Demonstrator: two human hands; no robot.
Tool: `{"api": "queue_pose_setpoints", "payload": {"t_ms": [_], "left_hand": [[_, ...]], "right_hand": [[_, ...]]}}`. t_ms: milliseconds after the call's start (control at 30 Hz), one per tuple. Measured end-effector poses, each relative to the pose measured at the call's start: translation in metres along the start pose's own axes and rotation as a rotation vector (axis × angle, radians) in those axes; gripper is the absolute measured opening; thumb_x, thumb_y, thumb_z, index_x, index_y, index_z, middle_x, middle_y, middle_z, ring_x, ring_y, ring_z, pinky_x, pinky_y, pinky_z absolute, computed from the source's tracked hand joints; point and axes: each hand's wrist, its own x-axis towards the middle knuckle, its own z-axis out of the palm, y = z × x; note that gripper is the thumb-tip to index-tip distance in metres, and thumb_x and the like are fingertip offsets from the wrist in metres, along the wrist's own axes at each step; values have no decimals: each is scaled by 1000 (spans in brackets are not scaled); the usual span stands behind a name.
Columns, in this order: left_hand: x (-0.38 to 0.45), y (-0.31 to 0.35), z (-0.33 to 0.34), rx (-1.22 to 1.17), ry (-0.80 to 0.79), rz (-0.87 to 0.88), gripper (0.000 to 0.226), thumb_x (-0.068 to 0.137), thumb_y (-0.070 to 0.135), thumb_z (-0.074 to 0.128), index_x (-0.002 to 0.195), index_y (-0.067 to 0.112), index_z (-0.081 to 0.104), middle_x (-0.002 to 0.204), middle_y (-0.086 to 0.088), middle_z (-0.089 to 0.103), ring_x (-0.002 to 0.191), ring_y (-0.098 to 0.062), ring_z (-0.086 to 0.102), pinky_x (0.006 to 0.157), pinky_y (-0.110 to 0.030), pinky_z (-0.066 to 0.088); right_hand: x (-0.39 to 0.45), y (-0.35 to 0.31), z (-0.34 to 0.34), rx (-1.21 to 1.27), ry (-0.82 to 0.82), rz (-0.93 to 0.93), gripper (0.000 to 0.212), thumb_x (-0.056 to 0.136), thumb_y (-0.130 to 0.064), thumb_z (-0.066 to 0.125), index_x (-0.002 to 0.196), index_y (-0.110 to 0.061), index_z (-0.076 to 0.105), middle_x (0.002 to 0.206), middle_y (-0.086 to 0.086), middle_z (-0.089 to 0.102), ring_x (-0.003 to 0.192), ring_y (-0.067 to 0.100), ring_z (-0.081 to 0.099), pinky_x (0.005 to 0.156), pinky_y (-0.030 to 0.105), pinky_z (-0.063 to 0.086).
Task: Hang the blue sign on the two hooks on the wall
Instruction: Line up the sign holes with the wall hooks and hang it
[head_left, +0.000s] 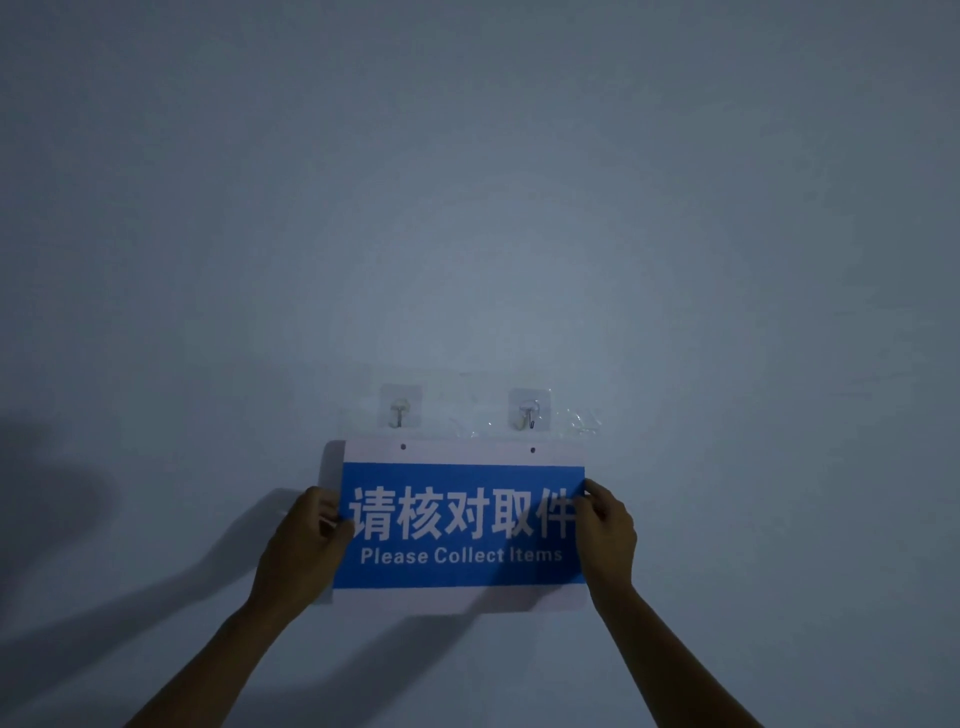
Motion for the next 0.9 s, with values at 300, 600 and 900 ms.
{"api": "queue_pose_setpoints", "payload": {"t_ms": [300, 600, 900], "left_hand": [[14, 10, -10, -81, 57, 113, 18, 91, 26, 52, 109, 24, 49, 102, 4, 61, 91, -17, 64, 75, -45, 58], [16, 12, -7, -208, 38, 119, 22, 92, 24, 52, 113, 26, 51, 114, -1, 58, 92, -8, 60, 67, -27, 54], [8, 23, -4, -333, 41, 54, 19, 92, 24, 52, 110, 19, 50, 110, -5, 57, 82, -5, 59, 62, -21, 49]], "right_hand": [[13, -18, 9, 96, 71, -63, 33, 95, -22, 49, 125, -15, 59, 124, 7, 60, 101, 17, 56, 81, 28, 41], [18, -30, 8, 79, 112, -152, 34, 95, -26, 51, 126, -15, 59, 114, 5, 58, 99, 16, 54, 82, 28, 41], [16, -28, 0, 11, 155, -140, 34, 94, -31, 52, 122, -14, 61, 119, 8, 64, 96, 14, 57, 77, 21, 45]]}}
